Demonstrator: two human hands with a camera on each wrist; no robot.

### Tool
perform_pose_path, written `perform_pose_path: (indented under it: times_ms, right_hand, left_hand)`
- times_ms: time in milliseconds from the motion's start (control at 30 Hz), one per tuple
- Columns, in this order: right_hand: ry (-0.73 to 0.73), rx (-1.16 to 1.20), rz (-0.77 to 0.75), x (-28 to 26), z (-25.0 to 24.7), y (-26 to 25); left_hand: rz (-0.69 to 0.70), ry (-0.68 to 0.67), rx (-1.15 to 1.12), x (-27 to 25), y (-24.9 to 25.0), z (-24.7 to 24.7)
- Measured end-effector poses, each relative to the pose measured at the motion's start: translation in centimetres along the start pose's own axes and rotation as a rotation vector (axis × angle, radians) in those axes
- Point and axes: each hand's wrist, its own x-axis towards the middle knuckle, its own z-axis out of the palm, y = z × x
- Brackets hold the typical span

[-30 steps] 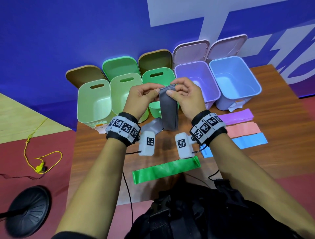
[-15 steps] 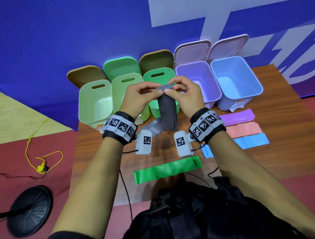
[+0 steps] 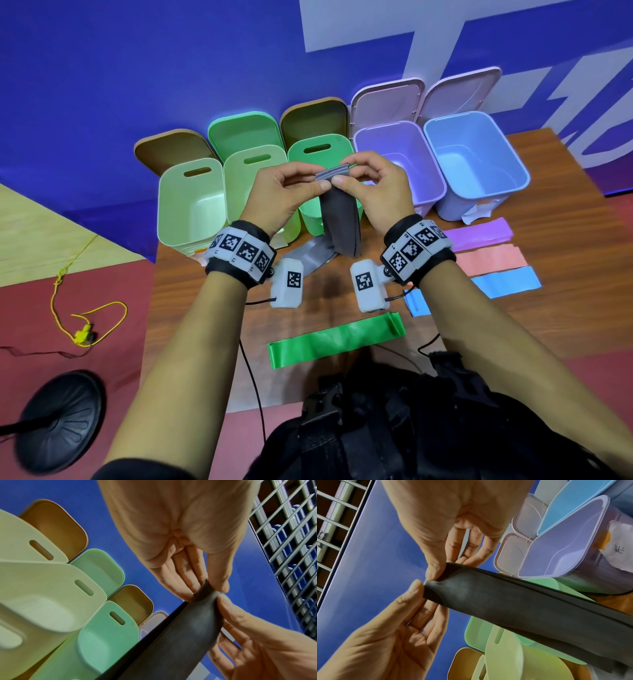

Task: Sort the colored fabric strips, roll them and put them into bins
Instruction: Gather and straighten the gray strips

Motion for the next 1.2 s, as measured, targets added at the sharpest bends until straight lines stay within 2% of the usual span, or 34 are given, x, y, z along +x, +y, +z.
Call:
perform_pose_path:
  times_ms: [300, 500, 1200]
  right_hand:
    - [-0.005, 0.022, 0.02, 0.1, 0.2, 0.1]
    - [0.007, 0.032, 0.022, 0.0, 0.0, 0.3]
    - [-0.023, 0.093, 0.014, -0.3, 0.1, -0.3]
  left_hand:
    - [0.004, 0.061, -0.044, 0.1, -0.5, 0.3]
    - [-0.002, 0.02, -0.02, 0.0, -0.7, 0.2]
    - [-0.023, 0.081, -0.11, -0.3, -1.3, 0.1]
